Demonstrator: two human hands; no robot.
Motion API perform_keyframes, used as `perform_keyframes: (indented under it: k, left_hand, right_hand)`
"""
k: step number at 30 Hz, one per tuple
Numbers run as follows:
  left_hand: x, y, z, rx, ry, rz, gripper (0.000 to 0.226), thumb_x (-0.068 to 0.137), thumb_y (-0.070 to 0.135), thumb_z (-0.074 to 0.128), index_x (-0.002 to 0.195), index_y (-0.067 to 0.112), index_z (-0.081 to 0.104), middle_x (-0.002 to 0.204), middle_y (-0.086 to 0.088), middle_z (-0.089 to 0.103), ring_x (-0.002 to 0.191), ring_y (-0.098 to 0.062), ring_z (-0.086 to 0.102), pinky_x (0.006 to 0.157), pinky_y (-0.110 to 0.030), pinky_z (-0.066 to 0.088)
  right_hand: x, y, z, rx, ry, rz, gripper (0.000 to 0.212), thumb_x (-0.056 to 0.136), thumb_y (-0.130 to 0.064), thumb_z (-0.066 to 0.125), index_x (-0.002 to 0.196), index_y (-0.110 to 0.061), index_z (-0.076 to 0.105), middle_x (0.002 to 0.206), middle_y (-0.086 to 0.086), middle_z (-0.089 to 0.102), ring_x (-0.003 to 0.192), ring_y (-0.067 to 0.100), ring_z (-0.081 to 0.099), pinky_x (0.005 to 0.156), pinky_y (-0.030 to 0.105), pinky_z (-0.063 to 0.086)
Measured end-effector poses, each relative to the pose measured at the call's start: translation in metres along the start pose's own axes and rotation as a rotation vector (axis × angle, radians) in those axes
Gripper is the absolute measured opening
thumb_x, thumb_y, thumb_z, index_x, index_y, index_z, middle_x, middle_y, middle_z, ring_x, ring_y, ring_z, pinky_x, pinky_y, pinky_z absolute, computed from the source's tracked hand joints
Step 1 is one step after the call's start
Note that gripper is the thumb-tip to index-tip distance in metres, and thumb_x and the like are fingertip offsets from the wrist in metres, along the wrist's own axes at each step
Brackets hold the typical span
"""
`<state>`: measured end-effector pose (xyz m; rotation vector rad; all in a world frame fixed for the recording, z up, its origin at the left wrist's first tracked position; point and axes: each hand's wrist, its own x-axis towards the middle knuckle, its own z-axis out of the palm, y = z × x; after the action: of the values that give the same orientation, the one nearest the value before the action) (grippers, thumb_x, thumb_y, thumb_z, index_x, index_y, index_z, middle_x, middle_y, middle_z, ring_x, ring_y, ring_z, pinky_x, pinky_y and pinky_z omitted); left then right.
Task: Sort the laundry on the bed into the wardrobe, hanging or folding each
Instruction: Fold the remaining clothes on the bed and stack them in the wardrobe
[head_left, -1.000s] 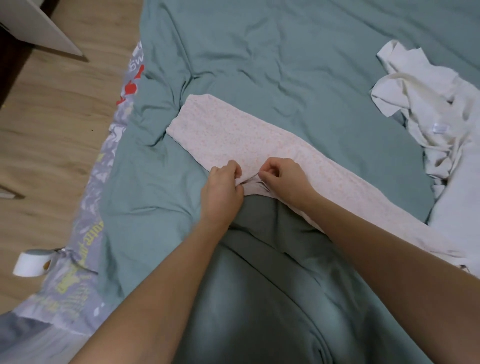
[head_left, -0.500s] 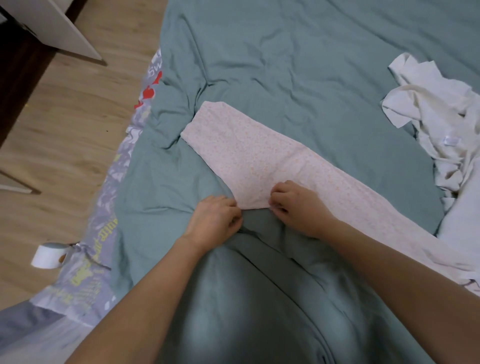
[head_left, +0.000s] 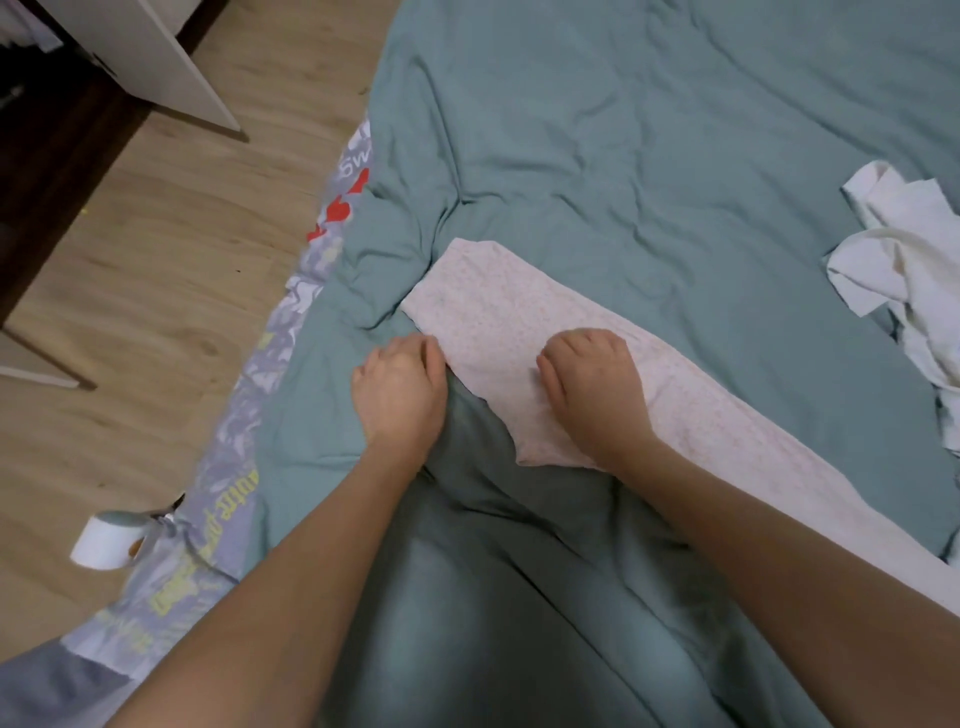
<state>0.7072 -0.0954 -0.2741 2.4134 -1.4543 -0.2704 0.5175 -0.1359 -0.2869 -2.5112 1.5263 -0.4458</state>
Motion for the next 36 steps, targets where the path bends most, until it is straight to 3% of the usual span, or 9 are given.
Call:
perform_keyframes:
  k: [5,10,14,18,23,25,28,33,36]
  left_hand:
    - [0.062,0.021,0.013,-0.574,-0.154,-0.614,0.049,0.098,0.038,0.047,0.124,-0.003,0.051,0.129,-0.020,0.056,0.120,-0.033,0.050,0.094,-0.033,0.037]
    - [0.099,0.011,0.022,-0.782,-0.214,-0.647,0.036,0.086,0.033,0.069,0.062,0.009,0.058,0.067,-0.005,0.058,0.076,-0.021,0.055,0.069,-0.031,0.045]
    - [0.105,-0.004,0.016,-0.935,-0.259,-0.416,0.015,0.080,0.013,0.075,0.092,0.006,0.071,0.081,-0.002,0.067,0.075,-0.011,0.060,0.063,-0.016,0.049]
    - [0.105,-0.028,0.020,-0.859,-0.094,-0.289,0.018,0.082,0.010,0.072,0.100,0.007,0.071,0.092,-0.003,0.072,0.080,-0.009,0.064,0.073,-0.017,0.051]
    - [0.092,-0.033,0.039,-0.480,0.269,0.066,0.027,0.092,0.010,0.052,0.115,0.006,0.065,0.113,-0.008,0.067,0.104,-0.015,0.054,0.095,-0.030,0.042]
    - [0.079,-0.019,0.046,-0.422,0.182,0.359,0.035,0.097,0.015,0.045,0.126,0.006,0.060,0.127,-0.010,0.062,0.122,-0.020,0.051,0.107,-0.035,0.037]
    - [0.058,-0.010,0.070,-0.117,-0.095,0.615,0.047,0.100,0.029,0.034,0.140,0.007,0.047,0.146,-0.011,0.045,0.139,-0.029,0.037,0.117,-0.046,0.021]
    - [0.054,-0.015,0.072,0.201,-0.363,0.485,0.076,0.091,0.053,0.010,0.151,0.010,0.025,0.158,-0.013,0.021,0.147,-0.028,0.018,0.117,-0.040,-0.007]
    - [0.049,0.009,0.058,0.205,-0.356,0.428,0.077,0.090,0.053,0.006,0.151,0.009,0.023,0.158,-0.017,0.017,0.147,-0.033,0.013,0.118,-0.048,-0.001]
  right_hand:
    - [0.076,-0.005,0.018,0.051,-0.200,0.230,0.033,0.097,-0.028,0.044,0.122,-0.006,0.050,0.122,0.014,0.053,0.114,0.033,0.045,0.099,0.038,0.028]
    - [0.142,-0.008,0.034,0.119,-0.370,0.443,0.041,0.099,-0.039,0.040,0.115,-0.003,0.052,0.119,0.019,0.058,0.114,0.036,0.049,0.094,0.040,0.034]
    - [0.176,-0.011,0.042,0.330,-0.585,0.437,0.022,0.093,-0.028,0.054,0.094,-0.008,0.061,0.089,0.009,0.059,0.090,0.025,0.058,0.074,0.029,0.039]
    - [0.182,-0.024,0.050,0.587,-0.381,0.305,0.010,0.084,-0.012,0.061,0.076,-0.014,0.057,0.067,-0.004,0.053,0.070,0.013,0.049,0.062,0.023,0.031]
    - [0.154,-0.026,0.055,0.272,-0.015,0.109,0.025,0.085,-0.017,0.054,0.107,-0.008,0.062,0.106,0.012,0.062,0.100,0.031,0.055,0.086,0.037,0.035]
    - [0.121,-0.029,0.049,0.160,0.084,0.065,0.035,0.091,-0.018,0.047,0.120,-0.003,0.059,0.122,0.016,0.059,0.116,0.034,0.053,0.097,0.038,0.033]
    - [0.059,-0.014,0.050,0.002,-0.071,0.012,0.050,0.097,-0.027,0.037,0.139,-0.001,0.045,0.146,0.016,0.042,0.138,0.031,0.036,0.114,0.042,0.022]
    - [-0.014,0.047,0.015,-0.199,-0.274,0.165,0.059,0.100,-0.041,0.024,0.148,-0.007,0.032,0.154,0.012,0.029,0.144,0.026,0.024,0.119,0.042,0.012]
    - [-0.043,0.070,-0.022,-0.176,-0.220,0.326,0.057,0.100,-0.037,0.030,0.145,-0.003,0.036,0.152,0.015,0.034,0.143,0.027,0.027,0.118,0.044,0.013]
